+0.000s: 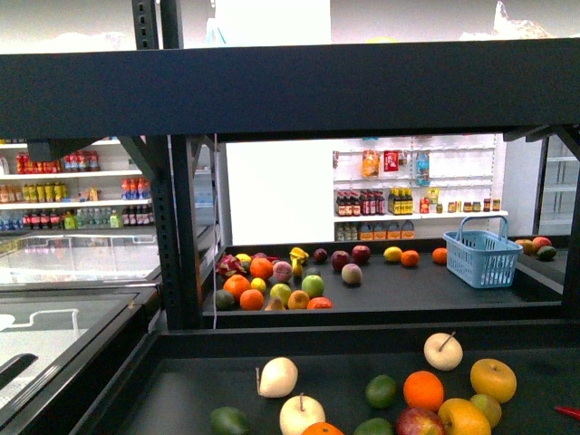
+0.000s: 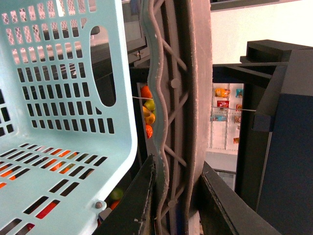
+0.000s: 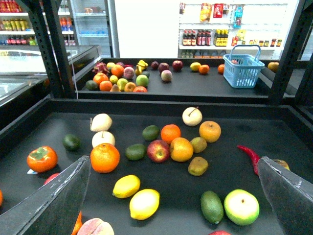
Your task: Pick lemon from shelf
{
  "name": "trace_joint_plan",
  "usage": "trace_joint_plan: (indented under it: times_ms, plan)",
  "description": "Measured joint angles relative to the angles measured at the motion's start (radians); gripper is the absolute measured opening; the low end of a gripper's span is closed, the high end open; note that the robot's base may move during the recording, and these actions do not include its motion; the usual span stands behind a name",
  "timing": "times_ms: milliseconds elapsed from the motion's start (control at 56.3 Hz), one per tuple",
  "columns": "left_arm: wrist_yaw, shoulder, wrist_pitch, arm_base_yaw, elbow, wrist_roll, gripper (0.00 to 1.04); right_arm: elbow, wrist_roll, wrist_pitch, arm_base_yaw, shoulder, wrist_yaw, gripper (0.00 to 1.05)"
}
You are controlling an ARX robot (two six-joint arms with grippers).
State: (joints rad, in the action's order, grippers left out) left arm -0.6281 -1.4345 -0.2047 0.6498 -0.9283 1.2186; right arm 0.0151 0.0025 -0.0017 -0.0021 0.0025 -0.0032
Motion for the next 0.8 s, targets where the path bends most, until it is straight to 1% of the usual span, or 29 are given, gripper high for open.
trace_joint_plan:
  times_ms: [178, 284, 391, 551, 658, 800]
  plan:
    - [-0.023, 0.072, 0.072, -0.039, 0.003, -0.059, 0.2, 0.0, 0.0, 0.0, 0.0, 0.0, 0.0, 1.02]
    - [-0.043, 0.144, 0.126, -0.098, 0.003, -0.118, 0.19, 0.0, 0.0, 0.0, 0.0, 0.0, 0.0, 1.02]
    - [-0.058, 0.203, 0.167, -0.174, 0.003, -0.169, 0.19, 0.0, 0.0, 0.0, 0.0, 0.0, 0.0, 1.02]
    - [-0.055, 0.256, 0.205, -0.339, 0.018, -0.252, 0.19, 0.0, 0.0, 0.0, 0.0, 0.0, 0.0, 1.02]
    - [-0.023, 0.256, 0.201, -0.472, 0.029, -0.294, 0.19, 0.0, 0.0, 0.0, 0.0, 0.0, 0.0, 1.02]
    - [0.026, 0.212, 0.121, -0.648, 0.033, -0.294, 0.19, 0.0, 0.0, 0.0, 0.0, 0.0, 0.0, 1.02]
